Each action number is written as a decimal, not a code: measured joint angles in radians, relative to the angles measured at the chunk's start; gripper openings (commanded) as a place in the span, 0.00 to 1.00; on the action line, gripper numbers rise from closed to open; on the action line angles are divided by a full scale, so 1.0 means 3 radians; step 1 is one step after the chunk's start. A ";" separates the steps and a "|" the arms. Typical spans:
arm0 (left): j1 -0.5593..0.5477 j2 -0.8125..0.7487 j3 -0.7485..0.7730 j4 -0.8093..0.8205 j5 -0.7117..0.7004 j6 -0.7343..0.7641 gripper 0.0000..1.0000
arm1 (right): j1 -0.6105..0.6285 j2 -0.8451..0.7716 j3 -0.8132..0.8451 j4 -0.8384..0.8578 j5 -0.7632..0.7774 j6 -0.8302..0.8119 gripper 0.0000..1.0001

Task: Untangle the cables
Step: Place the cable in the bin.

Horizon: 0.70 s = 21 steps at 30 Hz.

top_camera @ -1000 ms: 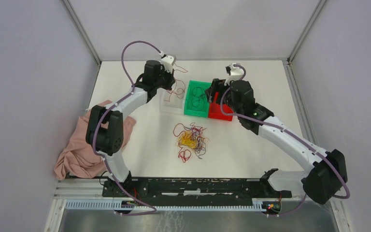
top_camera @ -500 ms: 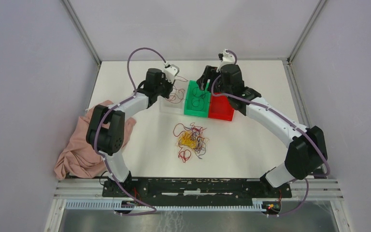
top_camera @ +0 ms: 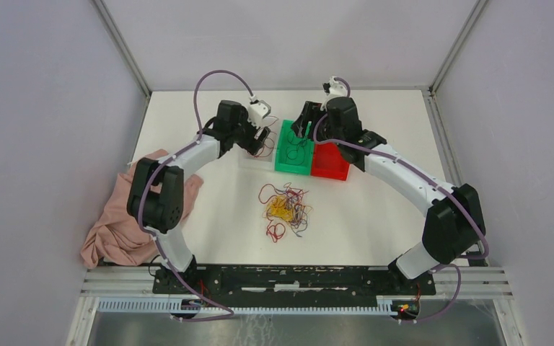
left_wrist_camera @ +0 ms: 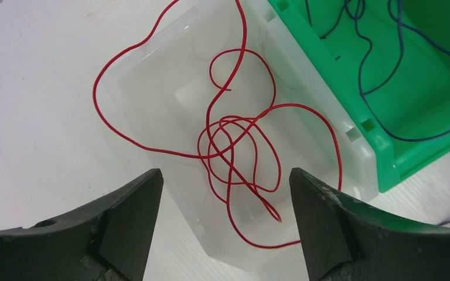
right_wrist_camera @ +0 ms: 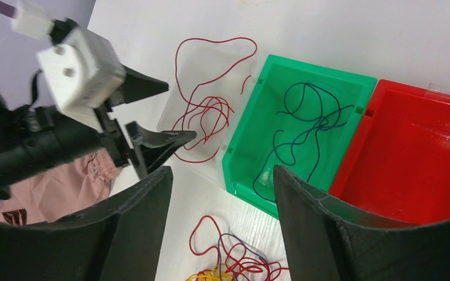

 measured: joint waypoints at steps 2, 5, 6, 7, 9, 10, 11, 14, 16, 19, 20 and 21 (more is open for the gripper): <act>0.0043 -0.0043 0.0113 -0.0205 0.0158 0.0018 0.88 | -0.0009 0.0000 -0.0033 0.0000 -0.0001 -0.0001 0.69; 0.0136 -0.0134 0.0301 -0.0463 0.0422 0.0015 0.88 | -0.0020 0.0000 -0.0089 -0.0011 -0.0013 -0.0004 0.70; 0.0179 -0.0150 0.0394 -0.0537 0.0516 0.0014 0.87 | -0.0023 0.0000 -0.0098 -0.0017 -0.0018 -0.0005 0.70; 0.0224 -0.0155 0.0497 -0.0589 0.0598 0.0008 0.85 | -0.0023 0.0000 -0.0107 -0.0027 -0.0023 -0.0005 0.69; 0.0301 -0.0145 0.0703 -0.0632 0.0698 -0.0036 0.80 | -0.0023 0.0000 -0.0112 -0.0038 -0.0027 -0.0005 0.69; 0.0324 -0.0132 0.0788 -0.0641 0.0729 -0.0069 0.78 | -0.0023 0.0000 -0.0112 -0.0041 -0.0033 -0.0005 0.69; 0.0355 -0.0099 0.0908 -0.0649 0.0764 -0.0100 0.77 | -0.0023 0.0000 -0.0112 -0.0043 -0.0037 -0.0005 0.69; 0.0392 0.0069 0.1203 -0.0604 0.0857 -0.0235 0.77 | -0.0024 0.0000 -0.0112 -0.0057 -0.0056 -0.0005 0.69; 0.0387 0.0188 0.1293 -0.0582 0.0902 -0.0310 0.79 | -0.0025 0.0000 -0.0112 -0.0060 -0.0060 -0.0010 0.69; 0.0381 0.0403 0.1340 -0.0570 0.0914 -0.0397 0.80 | -0.0037 0.0000 -0.0112 -0.0064 -0.0061 -0.0032 0.68; 0.0381 0.0495 0.1368 -0.0575 0.0902 -0.0418 0.81 | -0.0043 0.0000 -0.0112 -0.0070 -0.0061 -0.0043 0.68; 0.0381 0.0596 0.1419 -0.0584 0.0886 -0.0446 0.81 | -0.0047 0.0000 -0.0112 -0.0075 -0.0061 -0.0050 0.68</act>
